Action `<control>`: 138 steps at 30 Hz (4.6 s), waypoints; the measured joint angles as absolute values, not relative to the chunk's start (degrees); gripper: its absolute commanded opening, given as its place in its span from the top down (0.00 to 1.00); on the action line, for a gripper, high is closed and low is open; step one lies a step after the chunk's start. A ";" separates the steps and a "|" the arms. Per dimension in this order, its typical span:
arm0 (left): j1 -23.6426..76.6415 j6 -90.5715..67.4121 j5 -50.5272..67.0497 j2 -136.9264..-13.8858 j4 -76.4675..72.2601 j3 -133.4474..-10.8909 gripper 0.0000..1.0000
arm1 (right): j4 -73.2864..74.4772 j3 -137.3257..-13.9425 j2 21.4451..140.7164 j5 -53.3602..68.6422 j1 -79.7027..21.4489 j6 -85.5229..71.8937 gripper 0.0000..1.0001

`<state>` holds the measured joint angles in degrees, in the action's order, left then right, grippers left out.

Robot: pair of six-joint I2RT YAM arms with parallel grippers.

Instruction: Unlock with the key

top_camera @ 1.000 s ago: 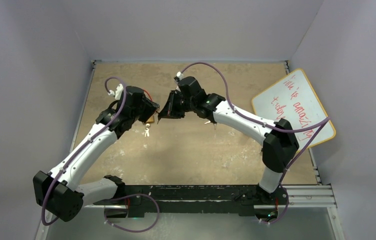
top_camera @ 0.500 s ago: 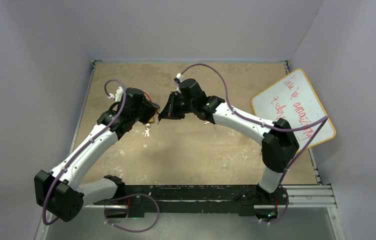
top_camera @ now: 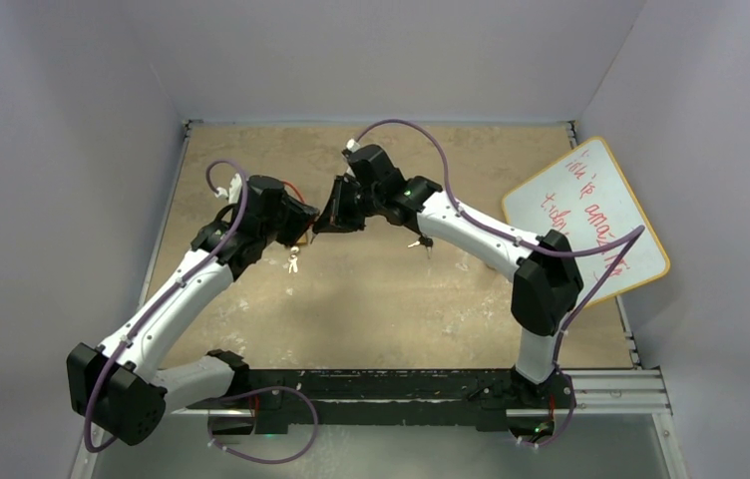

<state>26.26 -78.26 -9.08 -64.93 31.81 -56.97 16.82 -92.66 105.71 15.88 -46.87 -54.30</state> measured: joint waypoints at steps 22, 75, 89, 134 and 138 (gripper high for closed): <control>26.79 -78.70 -0.14 -50.89 12.34 -45.69 1.00 | -53.32 -54.65 97.91 37.10 -39.70 -104.03 1.00; 27.90 -36.40 19.42 -47.29 -16.47 -44.31 1.00 | -21.32 -60.97 72.84 29.87 -33.69 -43.97 0.39; 27.92 1.15 39.38 -44.36 -9.91 -46.11 1.00 | -22.65 -63.57 70.11 40.21 -33.87 -34.46 0.39; 27.79 -6.76 35.94 -46.52 4.01 -46.83 1.00 | -16.84 -73.06 75.68 21.17 -43.03 -20.53 1.00; 27.79 -6.42 29.91 -46.24 7.03 -46.70 1.00 | -12.21 -73.06 74.94 20.18 -43.07 -20.99 1.00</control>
